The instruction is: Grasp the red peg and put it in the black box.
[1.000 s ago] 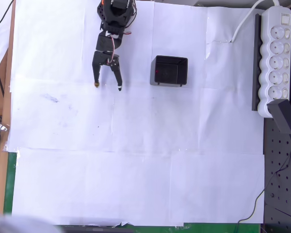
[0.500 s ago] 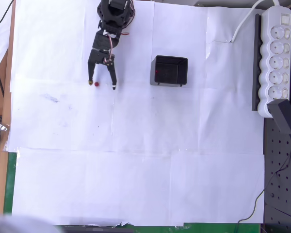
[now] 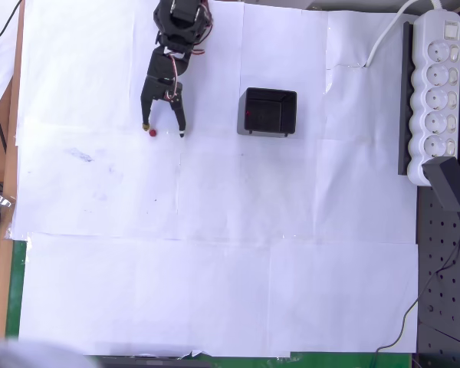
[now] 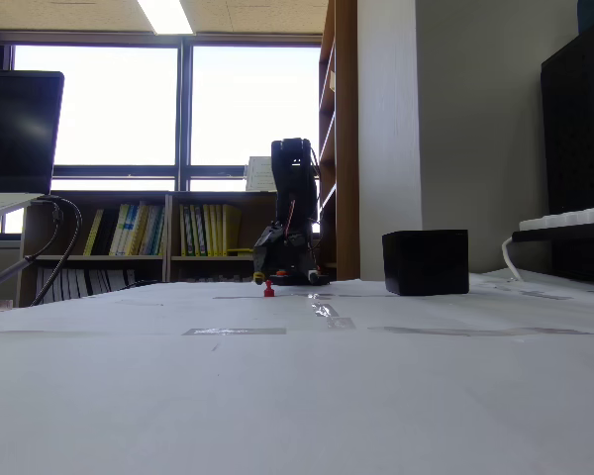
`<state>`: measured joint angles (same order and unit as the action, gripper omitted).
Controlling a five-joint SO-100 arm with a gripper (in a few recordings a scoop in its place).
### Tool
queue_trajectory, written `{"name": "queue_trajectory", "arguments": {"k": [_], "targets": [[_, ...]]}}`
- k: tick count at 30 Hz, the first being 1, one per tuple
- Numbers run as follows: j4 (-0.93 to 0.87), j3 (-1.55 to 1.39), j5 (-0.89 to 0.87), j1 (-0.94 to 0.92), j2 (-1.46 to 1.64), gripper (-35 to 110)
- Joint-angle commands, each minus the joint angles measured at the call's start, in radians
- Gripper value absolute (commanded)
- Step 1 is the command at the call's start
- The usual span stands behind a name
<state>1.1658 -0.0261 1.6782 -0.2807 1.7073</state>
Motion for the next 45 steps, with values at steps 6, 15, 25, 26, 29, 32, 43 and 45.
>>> {"name": "queue_trajectory", "arguments": {"k": [6, 15, 25, 26, 29, 32, 43, 45], "targets": [[0.110, 0.015, 0.015, -0.005, 0.097, 35], [0.106, -0.002, 0.054, -0.025, 0.160, 35], [0.054, -0.043, 0.054, -0.038, 0.164, 35], [0.052, -0.044, 0.054, -0.038, 0.164, 35], [0.049, -0.049, 0.055, -0.038, 0.164, 35], [0.043, -0.058, 0.060, -0.043, 0.164, 35], [0.037, -0.110, 0.084, -0.054, 0.187, 35], [0.038, -0.117, 0.081, -0.054, 0.193, 35]]}}
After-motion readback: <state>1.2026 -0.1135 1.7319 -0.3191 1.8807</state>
